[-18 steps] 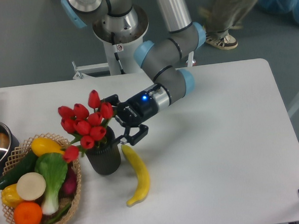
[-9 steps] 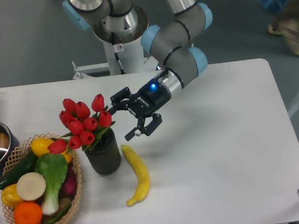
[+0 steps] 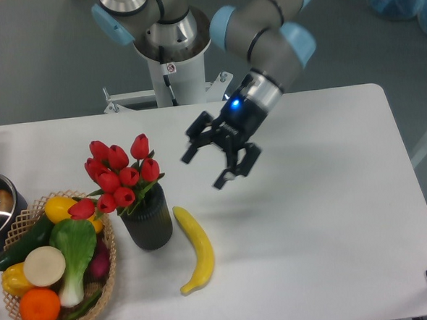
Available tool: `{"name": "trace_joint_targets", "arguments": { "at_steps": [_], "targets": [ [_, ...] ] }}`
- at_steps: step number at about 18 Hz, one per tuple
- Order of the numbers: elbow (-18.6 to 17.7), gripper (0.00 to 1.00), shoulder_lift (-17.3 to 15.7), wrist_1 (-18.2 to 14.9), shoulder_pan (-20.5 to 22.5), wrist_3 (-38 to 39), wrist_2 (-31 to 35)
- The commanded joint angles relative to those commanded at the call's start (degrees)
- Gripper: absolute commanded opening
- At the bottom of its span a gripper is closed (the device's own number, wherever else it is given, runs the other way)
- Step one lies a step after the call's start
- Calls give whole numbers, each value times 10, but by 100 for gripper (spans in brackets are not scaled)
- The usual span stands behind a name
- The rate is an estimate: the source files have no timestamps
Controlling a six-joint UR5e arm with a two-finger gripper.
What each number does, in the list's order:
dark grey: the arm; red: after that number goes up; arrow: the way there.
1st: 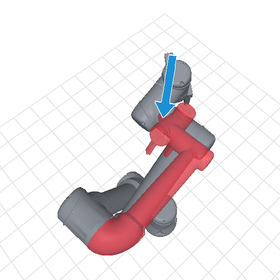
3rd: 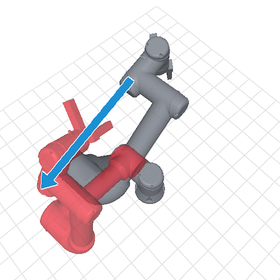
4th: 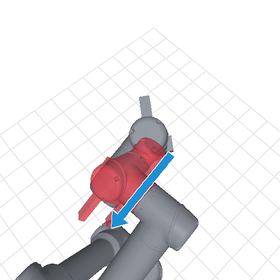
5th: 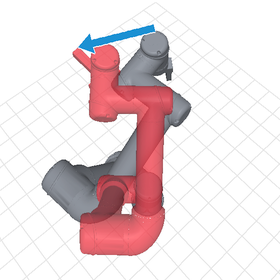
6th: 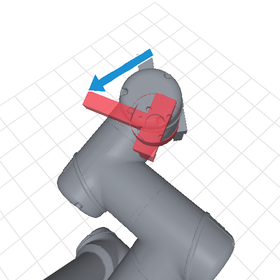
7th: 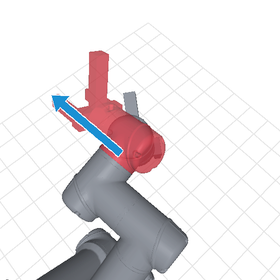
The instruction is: Insert the flowers into the vase
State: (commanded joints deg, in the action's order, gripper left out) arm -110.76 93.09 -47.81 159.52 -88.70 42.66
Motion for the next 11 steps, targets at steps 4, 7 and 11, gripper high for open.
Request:
{"name": "trace_joint_targets", "arguments": {
  "at_steps": [4, 7, 11],
  "targets": [
    [19, 100, -32, -1, -7, 4, 173],
    [17, 100, -43, -2, -8, -2, 221],
    [18, 100, -54, -4, -7, -18, 252]
  ]
}}
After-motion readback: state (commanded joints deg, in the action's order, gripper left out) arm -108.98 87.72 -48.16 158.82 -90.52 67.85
